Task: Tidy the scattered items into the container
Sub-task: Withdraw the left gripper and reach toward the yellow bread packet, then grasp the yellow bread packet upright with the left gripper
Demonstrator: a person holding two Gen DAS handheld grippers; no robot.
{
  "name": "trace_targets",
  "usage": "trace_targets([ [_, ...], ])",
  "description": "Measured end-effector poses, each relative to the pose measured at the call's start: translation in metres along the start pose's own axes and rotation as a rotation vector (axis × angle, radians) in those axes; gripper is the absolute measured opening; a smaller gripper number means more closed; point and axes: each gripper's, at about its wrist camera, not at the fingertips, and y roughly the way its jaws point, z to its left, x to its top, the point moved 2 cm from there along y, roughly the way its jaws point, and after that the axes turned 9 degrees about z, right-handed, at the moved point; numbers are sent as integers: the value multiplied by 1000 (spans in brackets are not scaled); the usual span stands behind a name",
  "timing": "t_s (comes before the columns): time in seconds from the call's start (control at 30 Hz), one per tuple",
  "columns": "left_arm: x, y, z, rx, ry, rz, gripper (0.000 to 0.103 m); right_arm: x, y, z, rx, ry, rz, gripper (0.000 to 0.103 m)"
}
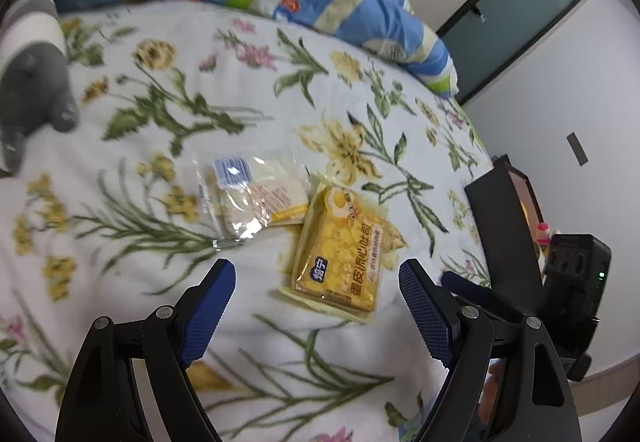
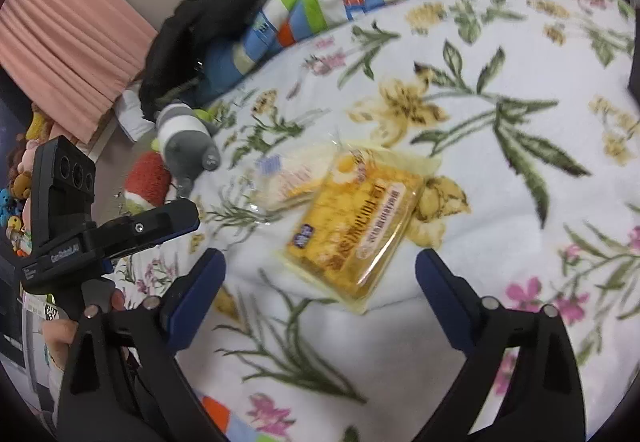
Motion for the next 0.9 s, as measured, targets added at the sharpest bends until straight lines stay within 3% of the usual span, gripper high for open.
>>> trace_targets([
  [0.1,6,25,6,-11,-2,37,85,5,21,-14,12,28,33,90],
  [0.4,20,75,10,-78,19,109,84,17,56,-41,44,87,67,89],
  [0.57,25,97,9,-164,-8,157,84,22,64,-39,50,51,62,89],
  [0.7,26,111,7,-176,-23,177,84,24,72,-31,19,7,60,86],
  [0.8,27,115,1,-163,-20,180,68,26,75,-22,-15,-24,60,80],
  [0.83,27,117,-2,-157,-18,185,59,26,76,-19,-32,-39,61,78],
  [0.9,27,117,-7,-106,2,185,55,24,76,-12,-87,-71,50,75],
])
